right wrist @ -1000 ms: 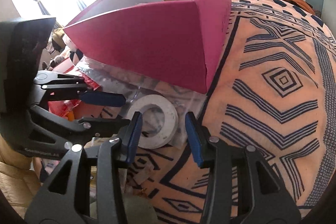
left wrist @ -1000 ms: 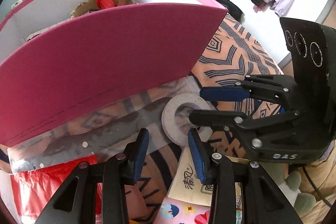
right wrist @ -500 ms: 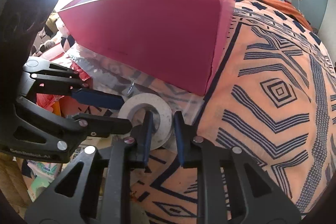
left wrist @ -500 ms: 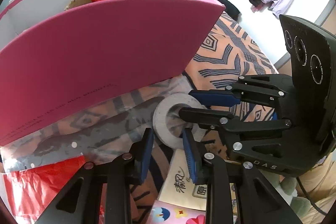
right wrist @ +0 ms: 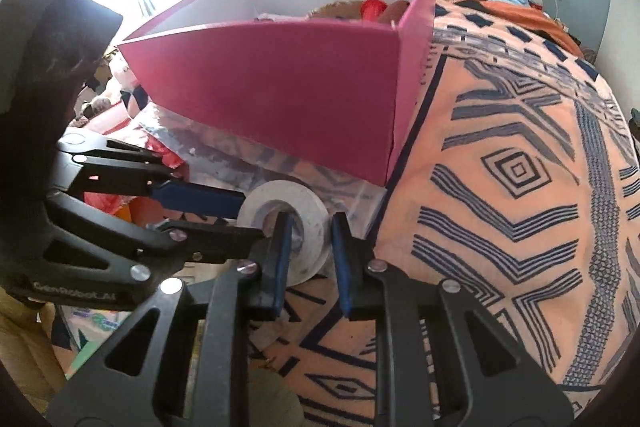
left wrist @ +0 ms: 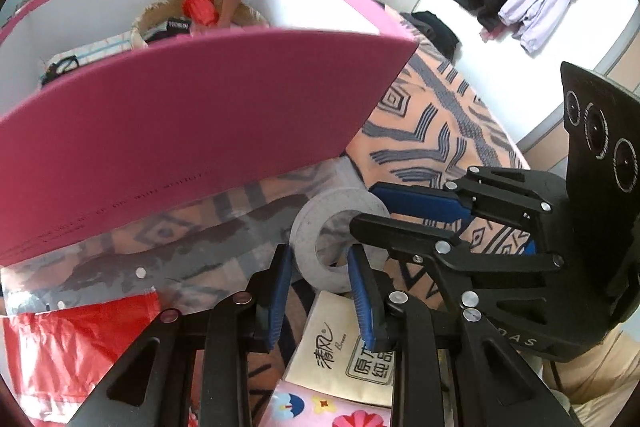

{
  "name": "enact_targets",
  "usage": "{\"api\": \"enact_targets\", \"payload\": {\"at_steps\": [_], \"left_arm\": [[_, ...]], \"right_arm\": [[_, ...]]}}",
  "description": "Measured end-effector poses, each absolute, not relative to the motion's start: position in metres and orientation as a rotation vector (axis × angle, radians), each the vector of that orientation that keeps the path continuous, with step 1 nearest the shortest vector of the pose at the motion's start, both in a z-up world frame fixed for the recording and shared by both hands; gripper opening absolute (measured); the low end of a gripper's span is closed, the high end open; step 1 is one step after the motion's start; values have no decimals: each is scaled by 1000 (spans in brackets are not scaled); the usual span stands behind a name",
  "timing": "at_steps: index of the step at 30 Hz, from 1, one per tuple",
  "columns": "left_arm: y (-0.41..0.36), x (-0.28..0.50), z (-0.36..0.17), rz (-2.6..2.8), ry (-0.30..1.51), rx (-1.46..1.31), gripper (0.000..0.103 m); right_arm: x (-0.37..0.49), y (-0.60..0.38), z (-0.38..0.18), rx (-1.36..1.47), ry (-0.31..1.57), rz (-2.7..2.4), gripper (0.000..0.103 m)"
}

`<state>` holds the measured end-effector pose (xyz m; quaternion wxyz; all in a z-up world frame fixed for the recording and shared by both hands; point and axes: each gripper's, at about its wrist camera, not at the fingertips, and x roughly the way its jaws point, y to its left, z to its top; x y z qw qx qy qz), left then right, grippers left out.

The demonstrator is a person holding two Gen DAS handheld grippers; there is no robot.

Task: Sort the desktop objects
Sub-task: 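Close the right gripper on the white tape roll rim and lift it, then carry the white tape roll with the right gripper over the pink box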

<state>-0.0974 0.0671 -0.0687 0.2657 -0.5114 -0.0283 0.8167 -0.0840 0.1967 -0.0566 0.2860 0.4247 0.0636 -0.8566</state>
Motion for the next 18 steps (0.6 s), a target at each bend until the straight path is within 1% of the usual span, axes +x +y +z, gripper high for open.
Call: {"api": "enact_targets", "payload": {"at_steps": [10, 18], "left_arm": [[54, -89, -34, 2288, -100, -1257, 28], [49, -77, -15, 2345, -68, -1182, 28]], "right_arm": [[-76, 190, -30, 1035, 182, -2301, 23], [-70, 187, -19, 984, 192, -2315, 23]]}}
